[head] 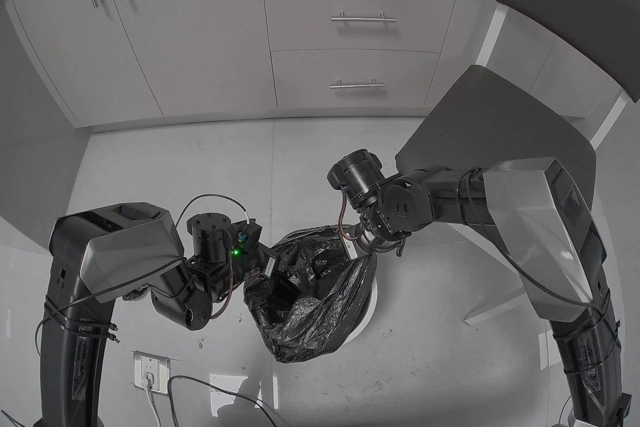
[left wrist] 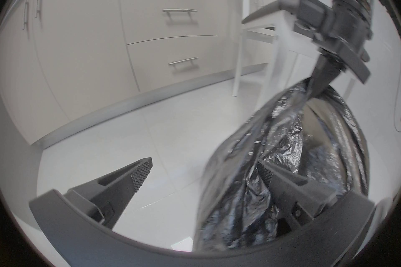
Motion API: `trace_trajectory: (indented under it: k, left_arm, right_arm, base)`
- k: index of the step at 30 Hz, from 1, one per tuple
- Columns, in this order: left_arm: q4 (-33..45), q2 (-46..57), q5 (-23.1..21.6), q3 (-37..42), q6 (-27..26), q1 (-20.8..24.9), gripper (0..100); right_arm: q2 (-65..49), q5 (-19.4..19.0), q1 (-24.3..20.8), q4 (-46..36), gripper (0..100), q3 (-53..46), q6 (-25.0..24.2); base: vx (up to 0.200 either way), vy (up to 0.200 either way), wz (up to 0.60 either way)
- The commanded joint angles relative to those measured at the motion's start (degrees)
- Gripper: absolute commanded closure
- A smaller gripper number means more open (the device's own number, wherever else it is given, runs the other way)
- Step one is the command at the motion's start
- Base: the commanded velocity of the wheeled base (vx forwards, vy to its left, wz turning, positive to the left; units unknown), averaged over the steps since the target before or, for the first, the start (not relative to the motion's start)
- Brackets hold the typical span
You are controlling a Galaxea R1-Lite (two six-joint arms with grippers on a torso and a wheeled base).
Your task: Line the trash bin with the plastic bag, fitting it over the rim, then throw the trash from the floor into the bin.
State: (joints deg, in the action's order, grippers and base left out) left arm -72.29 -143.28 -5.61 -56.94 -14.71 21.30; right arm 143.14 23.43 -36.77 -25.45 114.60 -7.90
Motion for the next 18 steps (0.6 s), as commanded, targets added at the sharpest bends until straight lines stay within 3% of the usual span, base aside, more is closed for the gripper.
trace_trajectory:
  k: [1, 18]
  left_arm:
    - [-0.75, -0.34, 2.62, -2.38, 3.20, -0.47, 0]
    - [-3.65, -1.04, 4.29, -2.82, 5.31, 0.24, 0]
  right_arm:
    - [0.74, 0.56, -0.15, -0.03, 100, -0.01, -0.01]
    - [3.28, 2.94, 0.38, 2.16, 100, -0.01, 0.52]
  base:
    - [0.000, 0.000, 0.00]
    - [0.000, 0.000, 0.00]
